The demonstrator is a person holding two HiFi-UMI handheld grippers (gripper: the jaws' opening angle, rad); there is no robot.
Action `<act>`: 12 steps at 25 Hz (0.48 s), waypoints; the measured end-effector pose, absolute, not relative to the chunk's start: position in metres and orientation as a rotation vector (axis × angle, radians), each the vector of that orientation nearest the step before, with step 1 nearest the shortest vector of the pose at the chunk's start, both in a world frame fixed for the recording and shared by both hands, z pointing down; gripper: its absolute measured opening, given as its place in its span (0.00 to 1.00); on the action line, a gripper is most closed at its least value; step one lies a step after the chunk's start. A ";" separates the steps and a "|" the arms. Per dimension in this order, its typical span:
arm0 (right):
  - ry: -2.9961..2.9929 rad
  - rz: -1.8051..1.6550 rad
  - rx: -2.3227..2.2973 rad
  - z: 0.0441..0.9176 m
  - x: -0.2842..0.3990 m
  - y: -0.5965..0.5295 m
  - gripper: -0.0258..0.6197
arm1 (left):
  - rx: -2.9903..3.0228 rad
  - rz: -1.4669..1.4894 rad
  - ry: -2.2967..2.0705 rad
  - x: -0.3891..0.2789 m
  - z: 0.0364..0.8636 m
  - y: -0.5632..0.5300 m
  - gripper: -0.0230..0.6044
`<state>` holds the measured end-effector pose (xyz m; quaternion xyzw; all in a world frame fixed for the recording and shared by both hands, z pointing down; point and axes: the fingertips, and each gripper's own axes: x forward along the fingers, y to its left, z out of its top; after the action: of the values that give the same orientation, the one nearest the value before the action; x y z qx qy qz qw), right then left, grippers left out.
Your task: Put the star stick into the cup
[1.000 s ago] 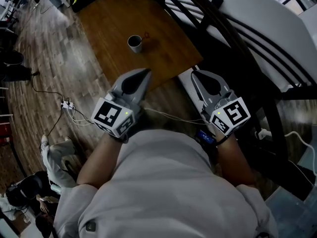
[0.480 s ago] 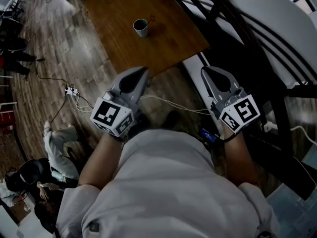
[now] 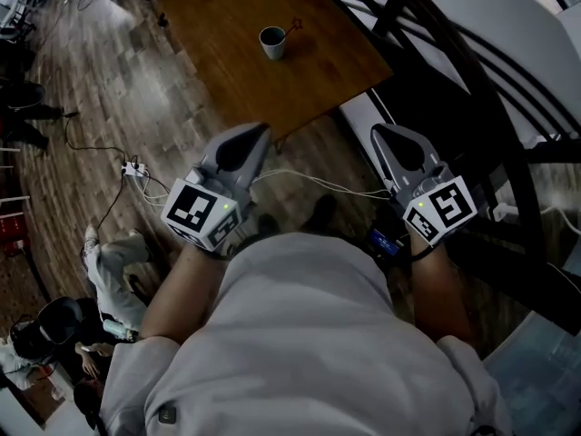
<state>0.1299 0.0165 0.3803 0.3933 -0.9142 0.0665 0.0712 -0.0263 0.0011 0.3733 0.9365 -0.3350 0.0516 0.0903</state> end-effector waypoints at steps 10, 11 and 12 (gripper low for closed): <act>-2.727 0.196 1.184 0.386 0.076 0.064 0.05 | 2.796 0.149 -0.999 -0.083 0.376 0.034 0.04; -2.726 0.195 1.182 0.386 0.068 0.067 0.05 | 2.800 0.146 -0.998 -0.089 0.375 0.036 0.04; -2.726 0.193 1.182 0.385 0.061 0.070 0.05 | 2.805 0.144 -0.999 -0.095 0.374 0.038 0.04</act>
<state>0.0612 0.0701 0.3855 0.3956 -0.9125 0.0648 0.0818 -0.0948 0.0378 0.3741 0.9379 -0.3340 0.0483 0.0802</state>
